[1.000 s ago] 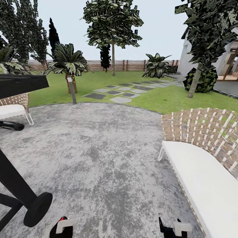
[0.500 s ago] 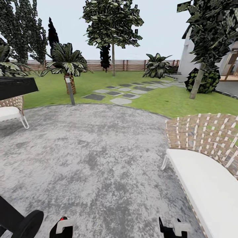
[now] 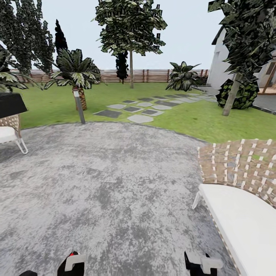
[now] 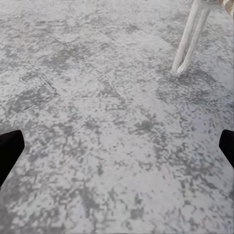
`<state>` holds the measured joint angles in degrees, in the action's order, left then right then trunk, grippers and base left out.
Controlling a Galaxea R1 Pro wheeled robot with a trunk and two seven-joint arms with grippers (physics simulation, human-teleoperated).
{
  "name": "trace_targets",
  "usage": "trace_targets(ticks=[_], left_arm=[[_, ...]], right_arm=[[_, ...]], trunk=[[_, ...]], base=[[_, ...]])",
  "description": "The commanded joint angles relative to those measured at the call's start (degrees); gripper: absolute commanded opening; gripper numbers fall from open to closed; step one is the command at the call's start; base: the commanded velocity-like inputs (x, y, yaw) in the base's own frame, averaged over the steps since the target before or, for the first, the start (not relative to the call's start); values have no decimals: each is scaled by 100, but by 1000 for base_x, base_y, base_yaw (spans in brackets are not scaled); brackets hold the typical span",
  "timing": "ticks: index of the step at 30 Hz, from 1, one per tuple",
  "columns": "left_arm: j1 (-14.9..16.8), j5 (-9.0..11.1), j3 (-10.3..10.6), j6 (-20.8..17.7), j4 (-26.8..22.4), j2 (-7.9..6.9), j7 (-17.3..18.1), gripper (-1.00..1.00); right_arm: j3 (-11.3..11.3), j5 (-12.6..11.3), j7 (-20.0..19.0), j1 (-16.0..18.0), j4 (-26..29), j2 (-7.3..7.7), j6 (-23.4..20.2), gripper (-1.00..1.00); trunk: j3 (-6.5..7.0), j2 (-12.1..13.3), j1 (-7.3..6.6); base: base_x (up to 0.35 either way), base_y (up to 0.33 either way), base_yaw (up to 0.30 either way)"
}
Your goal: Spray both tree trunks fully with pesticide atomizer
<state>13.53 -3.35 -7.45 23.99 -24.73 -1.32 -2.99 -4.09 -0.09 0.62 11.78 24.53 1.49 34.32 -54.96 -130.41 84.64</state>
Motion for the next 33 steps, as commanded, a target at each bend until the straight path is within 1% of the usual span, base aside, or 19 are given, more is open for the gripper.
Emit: trace_targets(ticks=[1, 33], left_arm=[[0, 0, -1, 0, 1, 0, 0, -100], [0, -5, 14, 0, -46, 0, 0, -100]], right_arm=[[-2, 0, 0, 0, 1, 0, 2, 100], [4, 0, -12, 0, 8, 0, 3, 100]], trunk=[[0, 0, 0], [0, 0, 0]], base=[[339, 0, 0], [339, 0, 0]])
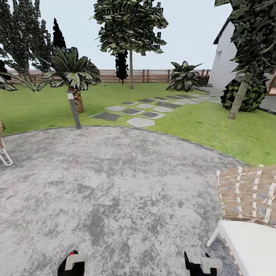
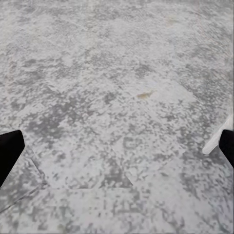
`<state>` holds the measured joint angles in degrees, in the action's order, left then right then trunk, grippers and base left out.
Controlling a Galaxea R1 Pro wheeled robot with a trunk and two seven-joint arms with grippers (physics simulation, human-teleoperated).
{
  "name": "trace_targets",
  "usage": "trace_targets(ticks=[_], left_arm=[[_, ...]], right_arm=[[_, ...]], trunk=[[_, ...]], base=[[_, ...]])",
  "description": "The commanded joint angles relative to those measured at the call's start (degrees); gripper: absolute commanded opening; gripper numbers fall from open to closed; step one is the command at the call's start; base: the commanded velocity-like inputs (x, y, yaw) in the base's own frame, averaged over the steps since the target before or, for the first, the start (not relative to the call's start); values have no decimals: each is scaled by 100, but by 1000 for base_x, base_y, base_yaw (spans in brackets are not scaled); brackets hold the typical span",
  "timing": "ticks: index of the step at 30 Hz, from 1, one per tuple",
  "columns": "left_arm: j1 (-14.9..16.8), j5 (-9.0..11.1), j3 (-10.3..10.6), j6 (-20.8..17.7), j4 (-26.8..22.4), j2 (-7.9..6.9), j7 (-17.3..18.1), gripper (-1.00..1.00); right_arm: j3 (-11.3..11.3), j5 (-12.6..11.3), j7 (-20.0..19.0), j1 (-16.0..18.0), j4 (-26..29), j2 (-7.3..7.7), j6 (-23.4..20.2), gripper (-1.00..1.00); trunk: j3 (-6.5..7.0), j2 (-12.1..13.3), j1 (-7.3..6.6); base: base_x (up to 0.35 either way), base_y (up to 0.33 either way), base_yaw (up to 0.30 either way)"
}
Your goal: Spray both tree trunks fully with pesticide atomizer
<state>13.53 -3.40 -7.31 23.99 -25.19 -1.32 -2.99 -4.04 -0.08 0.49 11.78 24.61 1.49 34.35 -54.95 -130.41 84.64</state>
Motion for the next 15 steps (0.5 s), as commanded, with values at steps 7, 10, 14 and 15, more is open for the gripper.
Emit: trace_targets(ticks=[7, 10, 14, 15], left_arm=[[0, -3, 1, 0, -4, 0, 0, -100], [0, -3, 1, 0, -4, 0, 0, -100], [0, -3, -1, 0, -3, 0, 0, -100], [0, -3, -1, 0, -3, 0, 0, -100]], right_arm=[[0, 0, 0, 0, -6, 0, 1, 100], [0, 0, 3, 0, -7, 0, 0, 100], [0, 0, 2, 0, -9, 0, 0, 100], [0, 0, 3, 0, -9, 0, 1, 100]], trunk=[[0, 0, 0], [0, 0, 0], [0, 0, 0], [0, 0, 0]], base=[[339, 0, 0], [339, 0, 0], [339, 0, 0], [339, 0, 0]])
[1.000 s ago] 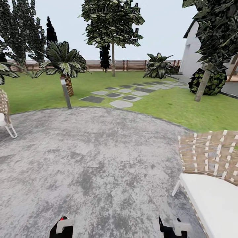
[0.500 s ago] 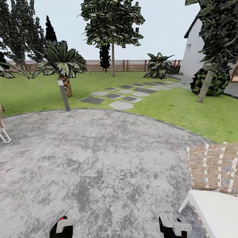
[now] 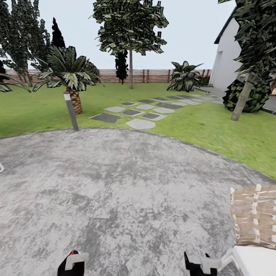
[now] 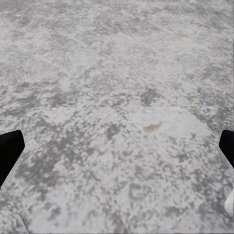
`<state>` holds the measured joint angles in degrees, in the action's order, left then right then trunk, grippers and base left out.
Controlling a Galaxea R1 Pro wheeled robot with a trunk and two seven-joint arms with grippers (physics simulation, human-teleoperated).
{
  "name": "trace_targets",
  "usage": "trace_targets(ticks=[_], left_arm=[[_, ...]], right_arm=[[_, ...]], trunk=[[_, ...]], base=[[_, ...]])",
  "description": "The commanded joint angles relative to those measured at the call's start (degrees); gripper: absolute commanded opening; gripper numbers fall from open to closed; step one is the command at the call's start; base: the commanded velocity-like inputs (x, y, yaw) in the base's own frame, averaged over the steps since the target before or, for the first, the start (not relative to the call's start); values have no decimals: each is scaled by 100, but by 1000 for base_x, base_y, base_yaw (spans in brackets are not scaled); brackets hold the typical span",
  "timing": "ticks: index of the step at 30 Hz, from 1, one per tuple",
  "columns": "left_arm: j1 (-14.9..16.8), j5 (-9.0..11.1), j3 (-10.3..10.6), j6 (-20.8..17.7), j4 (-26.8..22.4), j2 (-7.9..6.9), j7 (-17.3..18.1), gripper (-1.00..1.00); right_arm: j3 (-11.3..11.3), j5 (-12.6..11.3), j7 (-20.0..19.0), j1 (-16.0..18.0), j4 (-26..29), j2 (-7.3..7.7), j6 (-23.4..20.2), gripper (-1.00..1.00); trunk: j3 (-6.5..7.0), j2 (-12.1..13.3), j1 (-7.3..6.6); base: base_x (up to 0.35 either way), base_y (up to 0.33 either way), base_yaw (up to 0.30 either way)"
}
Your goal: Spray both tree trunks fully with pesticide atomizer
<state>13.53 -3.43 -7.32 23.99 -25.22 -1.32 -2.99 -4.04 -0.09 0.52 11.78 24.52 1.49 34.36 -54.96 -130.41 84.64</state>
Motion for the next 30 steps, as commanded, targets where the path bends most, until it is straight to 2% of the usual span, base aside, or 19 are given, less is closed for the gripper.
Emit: trace_targets(ticks=[1, 14, 30], left_arm=[[0, 0, 1, 0, -1, 0, 0, -100], [0, 1, -5, 0, 21, 0, 0, -100], [0, 0, -6, 0, 21, 0, 0, -100]], right_arm=[[0, 0, 0, 0, 0, 0, 0, 100], [0, 0, 0, 0, 0, 0, -1, 100], [0, 0, 3, 0, 21, 0, -3, 100]], trunk=[[0, 0, 0], [0, 0, 0], [0, 0, 0]], base=[[339, 0, 0], [339, 0, 202], [339, 0, 12]])
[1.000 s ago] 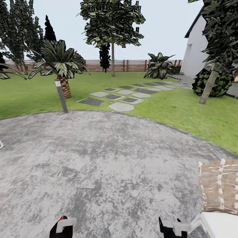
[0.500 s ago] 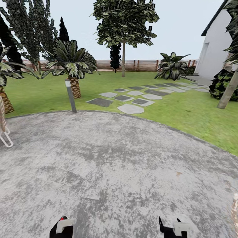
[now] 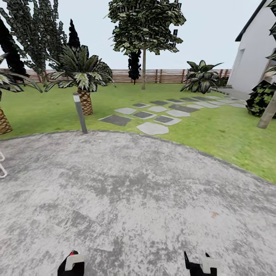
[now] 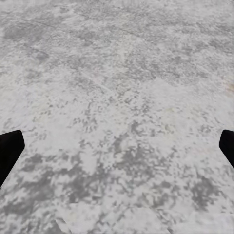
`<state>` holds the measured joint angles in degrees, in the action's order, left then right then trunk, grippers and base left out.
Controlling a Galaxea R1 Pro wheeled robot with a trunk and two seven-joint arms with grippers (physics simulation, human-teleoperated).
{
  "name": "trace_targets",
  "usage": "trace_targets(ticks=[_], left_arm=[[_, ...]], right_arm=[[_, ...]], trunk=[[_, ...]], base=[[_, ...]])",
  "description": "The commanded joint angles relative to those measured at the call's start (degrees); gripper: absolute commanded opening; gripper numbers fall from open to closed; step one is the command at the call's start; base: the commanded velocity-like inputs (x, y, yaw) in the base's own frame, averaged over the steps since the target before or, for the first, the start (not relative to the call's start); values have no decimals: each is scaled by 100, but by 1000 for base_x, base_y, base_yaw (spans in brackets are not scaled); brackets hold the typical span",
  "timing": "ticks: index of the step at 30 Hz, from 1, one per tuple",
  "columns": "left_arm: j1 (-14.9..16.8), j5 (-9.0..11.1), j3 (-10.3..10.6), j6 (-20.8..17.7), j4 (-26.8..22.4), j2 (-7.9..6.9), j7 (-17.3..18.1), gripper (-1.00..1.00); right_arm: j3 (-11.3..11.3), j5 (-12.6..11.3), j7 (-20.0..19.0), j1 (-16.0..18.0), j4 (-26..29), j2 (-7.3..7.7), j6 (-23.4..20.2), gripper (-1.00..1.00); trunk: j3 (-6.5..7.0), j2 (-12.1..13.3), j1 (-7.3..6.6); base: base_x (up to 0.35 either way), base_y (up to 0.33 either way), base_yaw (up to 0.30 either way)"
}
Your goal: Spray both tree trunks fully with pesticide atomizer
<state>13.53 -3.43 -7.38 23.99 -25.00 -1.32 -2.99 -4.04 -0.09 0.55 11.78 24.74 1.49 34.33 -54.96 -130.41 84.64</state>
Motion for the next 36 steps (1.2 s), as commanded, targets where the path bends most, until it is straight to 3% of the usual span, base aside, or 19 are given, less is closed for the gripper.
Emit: trace_targets(ticks=[1, 36], left_arm=[[0, 1, 0, 0, -13, 0, 0, -100], [0, 2, 9, 2, -26, 0, 0, -100]], right_arm=[[0, 0, 3, 0, 2, 0, 2, 100], [-26, -9, 16, 0, 3, 26, 4, 100]], trunk=[[0, 0, 0], [0, 0, 0]], base=[[339, 0, 0], [339, 0, 0]])
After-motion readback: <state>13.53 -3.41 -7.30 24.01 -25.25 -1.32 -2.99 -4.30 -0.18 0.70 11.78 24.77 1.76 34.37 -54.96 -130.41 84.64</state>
